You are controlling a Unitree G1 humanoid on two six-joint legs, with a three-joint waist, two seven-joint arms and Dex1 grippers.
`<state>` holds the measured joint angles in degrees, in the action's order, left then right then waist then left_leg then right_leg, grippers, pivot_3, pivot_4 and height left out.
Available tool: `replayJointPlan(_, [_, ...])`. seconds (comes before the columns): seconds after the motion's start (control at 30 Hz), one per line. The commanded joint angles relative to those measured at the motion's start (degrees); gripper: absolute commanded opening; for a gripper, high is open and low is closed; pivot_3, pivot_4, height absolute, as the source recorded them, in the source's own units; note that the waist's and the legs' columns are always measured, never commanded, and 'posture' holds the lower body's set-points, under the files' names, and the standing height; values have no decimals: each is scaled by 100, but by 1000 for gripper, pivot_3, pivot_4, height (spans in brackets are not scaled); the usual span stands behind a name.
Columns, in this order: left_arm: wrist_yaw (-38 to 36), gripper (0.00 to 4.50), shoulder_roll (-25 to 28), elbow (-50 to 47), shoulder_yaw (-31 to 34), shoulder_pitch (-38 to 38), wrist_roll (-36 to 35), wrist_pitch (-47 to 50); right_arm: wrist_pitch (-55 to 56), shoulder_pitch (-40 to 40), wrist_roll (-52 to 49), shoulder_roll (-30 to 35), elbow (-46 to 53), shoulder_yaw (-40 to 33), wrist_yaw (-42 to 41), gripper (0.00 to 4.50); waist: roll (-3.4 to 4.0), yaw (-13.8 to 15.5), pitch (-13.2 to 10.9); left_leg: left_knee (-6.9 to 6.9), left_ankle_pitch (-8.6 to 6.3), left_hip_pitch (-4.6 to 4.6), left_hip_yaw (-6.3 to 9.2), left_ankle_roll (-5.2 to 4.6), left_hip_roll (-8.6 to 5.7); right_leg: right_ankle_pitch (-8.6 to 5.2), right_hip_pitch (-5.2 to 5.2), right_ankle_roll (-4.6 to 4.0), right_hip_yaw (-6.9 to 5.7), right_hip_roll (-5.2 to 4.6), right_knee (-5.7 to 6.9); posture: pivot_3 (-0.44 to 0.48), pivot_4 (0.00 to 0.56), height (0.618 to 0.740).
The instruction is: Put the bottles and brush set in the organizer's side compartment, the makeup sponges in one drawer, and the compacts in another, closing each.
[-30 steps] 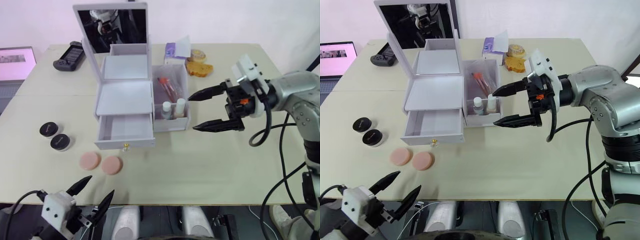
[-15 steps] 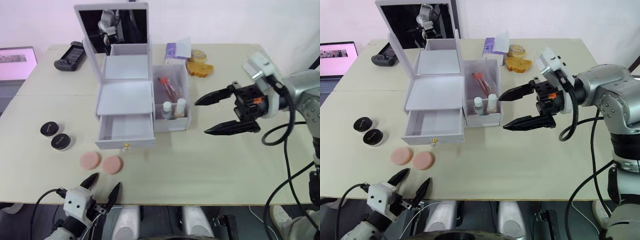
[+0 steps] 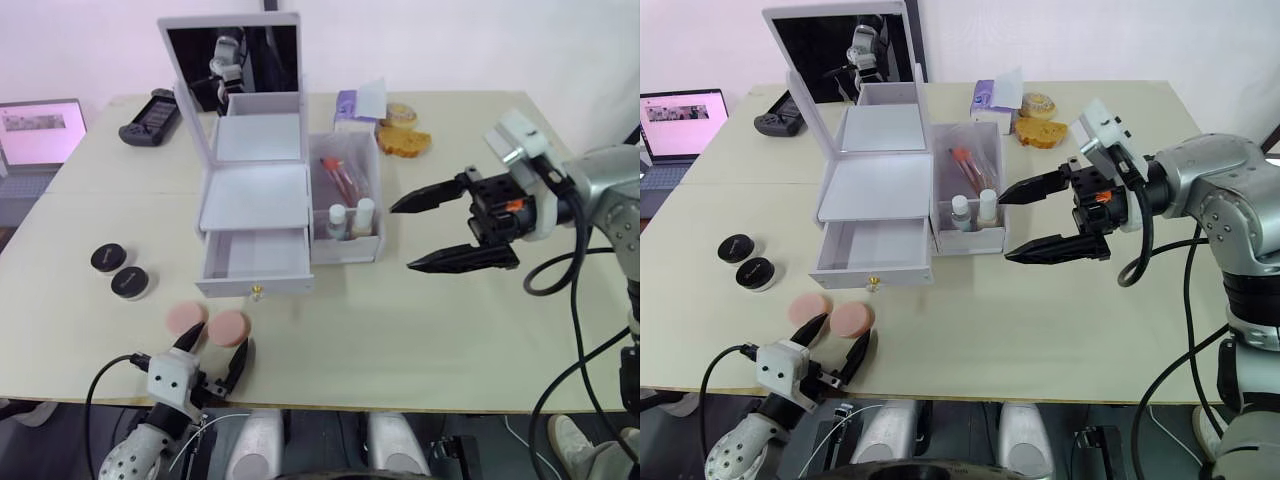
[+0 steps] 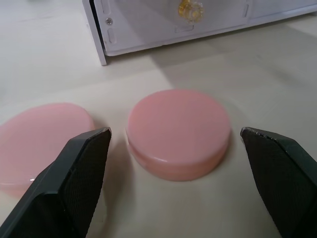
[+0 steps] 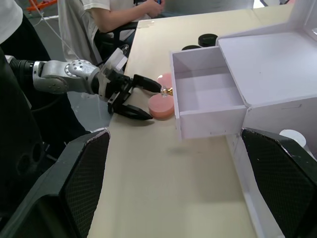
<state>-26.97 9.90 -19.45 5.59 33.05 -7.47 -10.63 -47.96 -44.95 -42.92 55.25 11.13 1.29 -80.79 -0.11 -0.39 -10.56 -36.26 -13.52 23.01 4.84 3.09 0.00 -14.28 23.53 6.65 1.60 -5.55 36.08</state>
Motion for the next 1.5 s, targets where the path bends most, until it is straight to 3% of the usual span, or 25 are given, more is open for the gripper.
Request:
replayJointPlan(0.03, [105, 3058, -23, 275, -127, -119, -10, -16, 72, -113, -22, 42, 93, -184, 46, 4500, 21, 4, 13, 0, 0, 0, 0, 0, 0, 0, -1, 0, 0, 0, -1, 0, 150, 740])
replayJointPlan(0.07, [108, 2644, -15, 313, -131, -122, -27, -42, 76, -106, -19, 43, 96, -186, 58, 4500, 25, 3, 15, 0, 0, -1, 0, 0, -1, 0, -1, 0, 0, 0, -1, 0, 150, 740])
replayJointPlan(0.13, [114, 2317, 18, 409, -157, -157, -38, -106, 76, -90, -26, 49, 107, -195, 74, 4500, 36, 1, 21, 2, 0, -5, 0, 0, -1, 0, -4, 0, 0, -1, -1, 0, 150, 740])
replayJointPlan(0.3, [186, 51, 57, 535, -210, -231, -44, -232, 71, -80, -33, 65, 113, -203, 102, 4500, 55, 2, 28, 6, 0, -8, 0, 0, -1, -2, -6, 1, 0, -1, -4, 0, 150, 740])
replayJointPlan(0.6, [316, 51, 100, 400, -216, -80, -98, -219, 112, -52, -24, 53, 130, -203, 139, 4500, 65, -3, 33, 8, 0, -10, 0, 0, -1, -2, -6, 1, 0, -1, -3, 0, 150, 740])
replayJointPlan(0.73, [274, 1315, 99, 90, -217, 83, -347, -140, 128, -21, -36, 68, 152, -216, 148, 4500, 60, -12, 31, 6, 0, -10, 1, 0, -1, -2, -6, 1, 0, -1, -3, 0, 150, 740])
replayJointPlan(0.93, [190, 4444, 204, -597, -132, 656, -716, 19, 132, 64, -63, 101, 214, -255, 176, 4500, 24, -34, 12, 6, 0, 2, 1, 0, -1, -3, 5, 1, 0, -1, -4, 0, 150, 740])
replayJointPlan(1.13, [-303, 4444, 817, -1447, 134, 1190, -1363, 336, 111, 125, -104, 80, 257, -294, 231, 4500, 9, -41, 8, 5, 0, 32, 1, 0, -1, -3, 40, -1, 0, -1, -2, 0, 150, 740])
replayJointPlan(1.3, [-379, 4444, 1342, -2100, 130, 1032, -1523, 975, 94, 138, -115, 85, 287, -333, 276, 4500, -8, -40, -1, 4, 0, 37, 1, 0, -1, -3, 43, -1, 0, -1, -3, 0, 150, 740])
replayJointPlan(1.5, [-468, 4444, 1831, -1940, -96, 370, -1324, 1703, 67, 171, -129, 77, 338, -367, 355, 4500, -7, -45, 0, 6, 0, 36, 1, 0, -1, -2, 45, -1, 1, 0, 1, 0, 150, 740])
